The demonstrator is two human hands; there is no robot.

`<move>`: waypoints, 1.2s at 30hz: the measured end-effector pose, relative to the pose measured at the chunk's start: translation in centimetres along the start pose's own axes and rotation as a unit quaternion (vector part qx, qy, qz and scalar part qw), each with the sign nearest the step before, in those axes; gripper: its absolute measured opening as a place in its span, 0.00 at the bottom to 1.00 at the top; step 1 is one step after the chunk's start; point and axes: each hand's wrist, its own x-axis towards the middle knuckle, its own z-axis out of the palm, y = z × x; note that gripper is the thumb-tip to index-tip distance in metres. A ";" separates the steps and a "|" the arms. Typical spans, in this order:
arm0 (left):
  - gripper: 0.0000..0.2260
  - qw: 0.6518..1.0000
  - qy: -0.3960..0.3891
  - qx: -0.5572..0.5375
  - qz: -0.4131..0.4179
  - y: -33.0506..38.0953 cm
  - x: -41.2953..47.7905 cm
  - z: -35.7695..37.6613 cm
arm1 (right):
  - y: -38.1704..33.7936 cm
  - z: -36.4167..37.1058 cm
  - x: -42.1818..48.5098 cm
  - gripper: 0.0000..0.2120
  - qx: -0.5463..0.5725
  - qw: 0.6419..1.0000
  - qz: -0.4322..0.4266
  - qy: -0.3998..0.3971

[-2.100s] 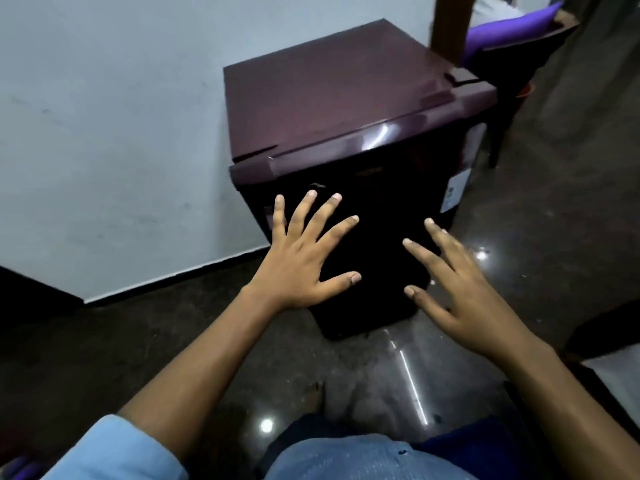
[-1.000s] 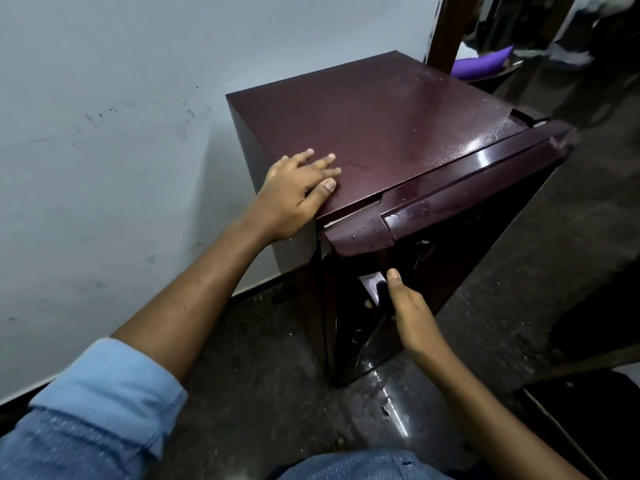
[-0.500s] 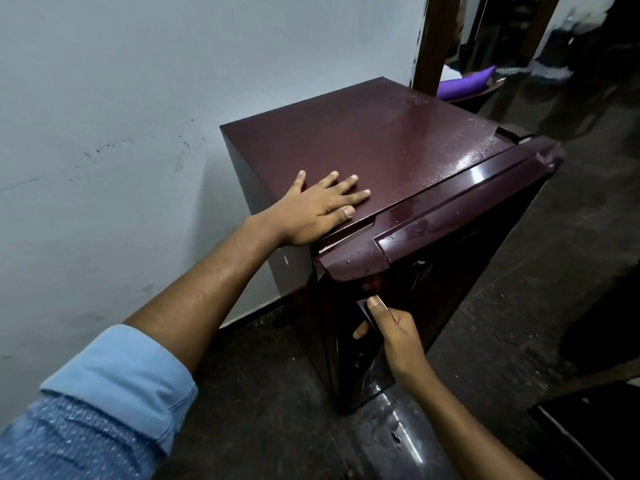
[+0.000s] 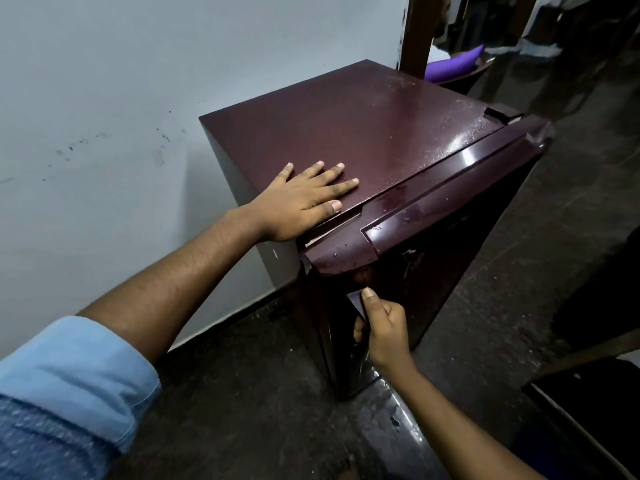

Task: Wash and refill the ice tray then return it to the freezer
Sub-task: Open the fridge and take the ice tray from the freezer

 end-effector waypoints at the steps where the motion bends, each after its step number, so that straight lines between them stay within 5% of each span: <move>1: 0.23 1.000 0.001 0.001 0.000 0.0 0.0 0.0 | 0.1 0.0 -0.1 0.32 0.000 1.000 0.001 0.003; 13: 0.24 1.000 0.012 -0.002 -0.001 -0.2 0.2 0.2 | -1.0 -5.3 -3.8 0.37 0.009 1.000 -0.025 0.008; 25: 0.27 1.000 0.019 -0.003 -0.004 -0.1 0.1 0.5 | -2.9 -11.4 -7.3 0.26 -0.026 0.999 -0.014 0.020; 31: 0.29 1.000 0.021 -0.014 -0.012 0.2 0.1 0.4 | -3.7 -15.6 -9.1 0.41 -0.045 0.998 -0.007 0.032; 36: 0.29 0.998 0.019 -0.048 -0.042 0.4 -0.2 0.1 | -5.2 -19.5 -11.3 0.36 -0.068 0.995 -0.009 0.070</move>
